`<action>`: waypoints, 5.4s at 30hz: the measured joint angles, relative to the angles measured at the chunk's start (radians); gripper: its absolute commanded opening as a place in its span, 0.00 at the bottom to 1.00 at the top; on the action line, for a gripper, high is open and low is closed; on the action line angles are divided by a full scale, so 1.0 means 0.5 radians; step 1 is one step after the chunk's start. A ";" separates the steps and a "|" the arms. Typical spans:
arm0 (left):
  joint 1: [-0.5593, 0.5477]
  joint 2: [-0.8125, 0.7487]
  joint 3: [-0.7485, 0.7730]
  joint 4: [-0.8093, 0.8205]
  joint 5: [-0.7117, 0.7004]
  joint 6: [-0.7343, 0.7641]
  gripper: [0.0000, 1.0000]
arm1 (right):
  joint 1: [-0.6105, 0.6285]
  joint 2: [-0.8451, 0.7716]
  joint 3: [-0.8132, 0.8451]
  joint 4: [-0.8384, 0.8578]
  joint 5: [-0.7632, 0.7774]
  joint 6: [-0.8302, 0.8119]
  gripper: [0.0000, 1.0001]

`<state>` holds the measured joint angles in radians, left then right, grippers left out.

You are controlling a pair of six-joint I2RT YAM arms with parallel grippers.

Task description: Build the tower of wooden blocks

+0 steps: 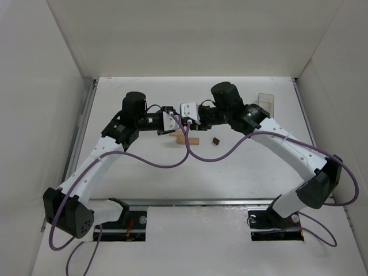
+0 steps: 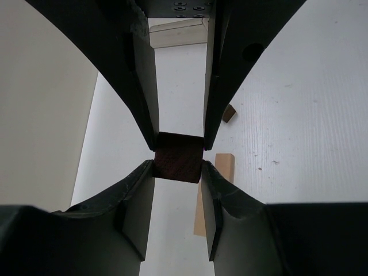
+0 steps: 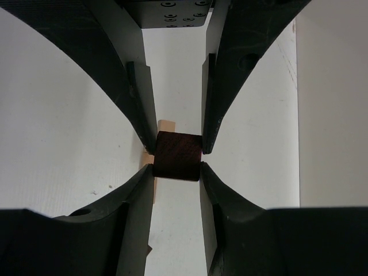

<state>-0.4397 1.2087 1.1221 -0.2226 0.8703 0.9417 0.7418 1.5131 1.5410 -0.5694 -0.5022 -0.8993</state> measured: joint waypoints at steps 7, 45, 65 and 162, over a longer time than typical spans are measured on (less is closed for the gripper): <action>0.000 -0.011 -0.009 0.037 0.017 -0.095 0.00 | 0.005 0.000 0.000 0.002 0.002 0.021 0.91; 0.188 -0.284 -0.417 1.997 0.356 -2.712 0.00 | -0.394 -0.858 -0.890 1.727 -0.257 1.851 0.65; 0.190 -0.224 -0.410 2.160 0.390 -2.895 0.00 | -0.357 -0.483 -0.559 1.503 -0.811 1.870 0.59; 0.001 0.336 0.847 -1.054 0.303 0.367 0.55 | -0.128 -0.285 -0.322 0.481 -0.137 1.019 0.17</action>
<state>-0.4393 1.3766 1.5455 -0.7494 1.0218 1.1252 0.6777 1.3705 1.3800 -0.3286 -0.5705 -0.3897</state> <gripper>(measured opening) 0.555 0.392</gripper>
